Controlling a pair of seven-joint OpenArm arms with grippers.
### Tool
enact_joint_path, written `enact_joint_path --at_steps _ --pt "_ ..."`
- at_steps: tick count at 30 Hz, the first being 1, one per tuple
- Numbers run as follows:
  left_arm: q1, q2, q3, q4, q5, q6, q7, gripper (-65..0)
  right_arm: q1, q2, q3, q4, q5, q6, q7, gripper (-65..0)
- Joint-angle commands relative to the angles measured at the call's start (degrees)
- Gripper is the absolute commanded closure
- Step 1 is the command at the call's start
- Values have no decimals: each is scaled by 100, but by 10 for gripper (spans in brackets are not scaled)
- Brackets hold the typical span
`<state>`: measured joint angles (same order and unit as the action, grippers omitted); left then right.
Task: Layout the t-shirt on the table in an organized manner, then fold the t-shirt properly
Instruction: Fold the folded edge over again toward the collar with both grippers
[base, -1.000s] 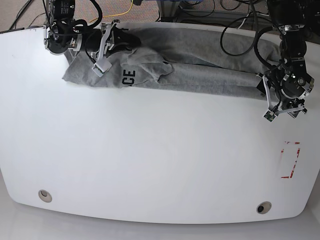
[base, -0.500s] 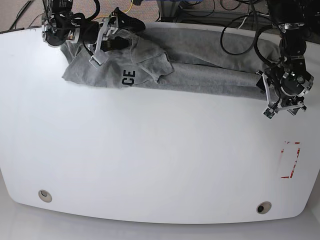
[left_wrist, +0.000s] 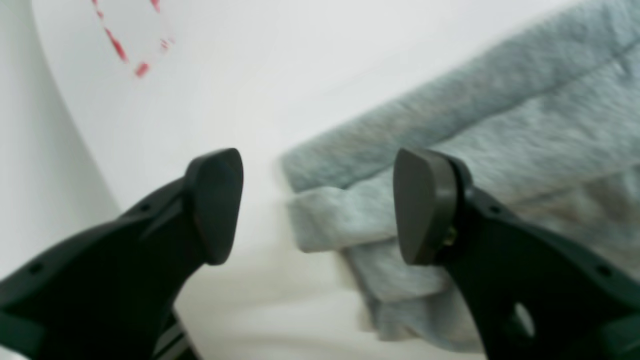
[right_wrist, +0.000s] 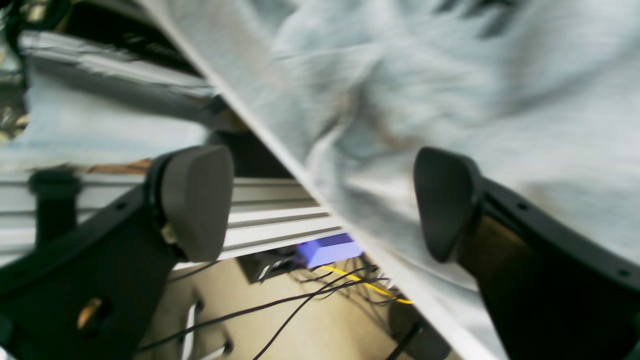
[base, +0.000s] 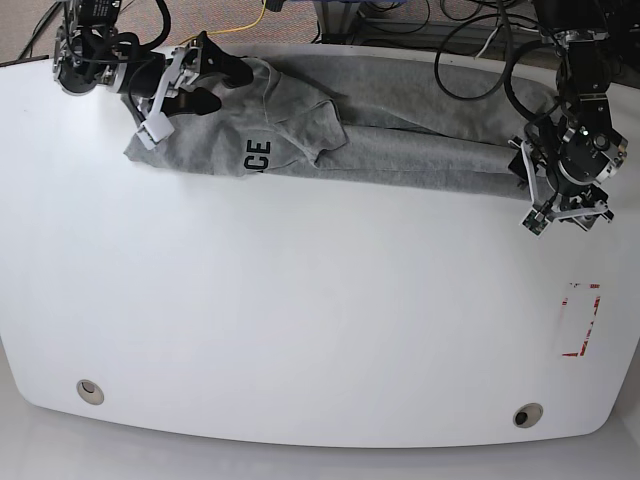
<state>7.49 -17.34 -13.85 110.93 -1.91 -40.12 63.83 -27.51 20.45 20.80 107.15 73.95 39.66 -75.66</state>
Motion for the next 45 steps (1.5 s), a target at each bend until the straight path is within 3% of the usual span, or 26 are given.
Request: enact_joint_path --at_steps 1,4,6,9,13,16,25,34,45 --pt "135 -19 -141 181 11 12 -32 -382 12 26 272 67 152 34 106 -525" --pt "328 -19 -158 181 11 12 -40 -346 56 17 360 67 -50 34 115 -522" --pt "460 7 -149 164 11 12 -40 -301 100 8 377 67 -314 34 115 -482" --pt "601 121 -149 155 20 12 -40 -243 118 -71 377 67 -604 34 177 -377" --pt "759 183 -158 67 37 12 -58 -151 127 -194 377 67 -1167 34 291 -176" --pt "847 200 -132 -65 37 12 -243 -114 153 -256 333 67 -1712 34 423 -108" --pt "785 341 -88 -786 55 12 -612 -113 584 -388 333 -434 -3329 34 801 -146" --pt "407 341 475 -988 55 12 -594 -113 1225 -203 377 -1841 -4666 34 1495 -146" --pt "-129 508 1020 -1067 55 12 -586 -113 1885 325 386 -3212 -5132 34 2480 -146"
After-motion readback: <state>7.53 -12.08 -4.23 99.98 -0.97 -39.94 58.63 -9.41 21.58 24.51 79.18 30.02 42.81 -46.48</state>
